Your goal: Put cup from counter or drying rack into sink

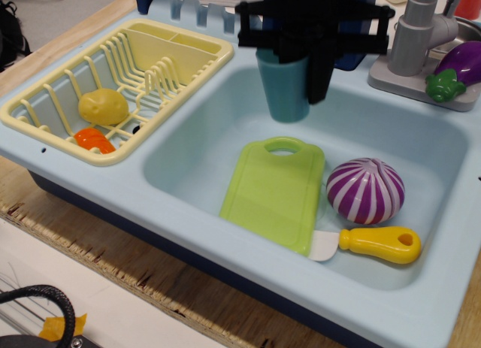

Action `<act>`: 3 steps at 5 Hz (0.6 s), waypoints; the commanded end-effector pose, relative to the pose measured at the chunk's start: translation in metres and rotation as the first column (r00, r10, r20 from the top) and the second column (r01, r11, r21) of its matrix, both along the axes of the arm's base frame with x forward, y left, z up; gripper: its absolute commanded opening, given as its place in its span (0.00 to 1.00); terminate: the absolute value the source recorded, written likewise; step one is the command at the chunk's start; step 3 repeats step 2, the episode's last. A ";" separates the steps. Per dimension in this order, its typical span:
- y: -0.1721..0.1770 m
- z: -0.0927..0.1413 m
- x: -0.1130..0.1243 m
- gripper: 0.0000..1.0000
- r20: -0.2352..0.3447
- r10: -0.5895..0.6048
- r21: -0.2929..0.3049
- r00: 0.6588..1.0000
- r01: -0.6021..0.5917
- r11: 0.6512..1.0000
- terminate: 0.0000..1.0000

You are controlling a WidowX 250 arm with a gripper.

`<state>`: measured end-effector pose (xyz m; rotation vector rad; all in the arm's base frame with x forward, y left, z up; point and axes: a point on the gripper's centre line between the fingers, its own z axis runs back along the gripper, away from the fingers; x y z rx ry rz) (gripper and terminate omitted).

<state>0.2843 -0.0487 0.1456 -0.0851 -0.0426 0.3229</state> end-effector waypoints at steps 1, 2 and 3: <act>-0.004 0.011 -0.005 1.00 0.018 0.001 -0.025 1.000 0.000 1.000 0.00; -0.004 0.011 -0.005 1.00 0.018 0.001 -0.025 1.000 0.000 1.000 1.00; -0.004 0.011 -0.005 1.00 0.018 0.001 -0.025 1.000 0.000 1.000 1.00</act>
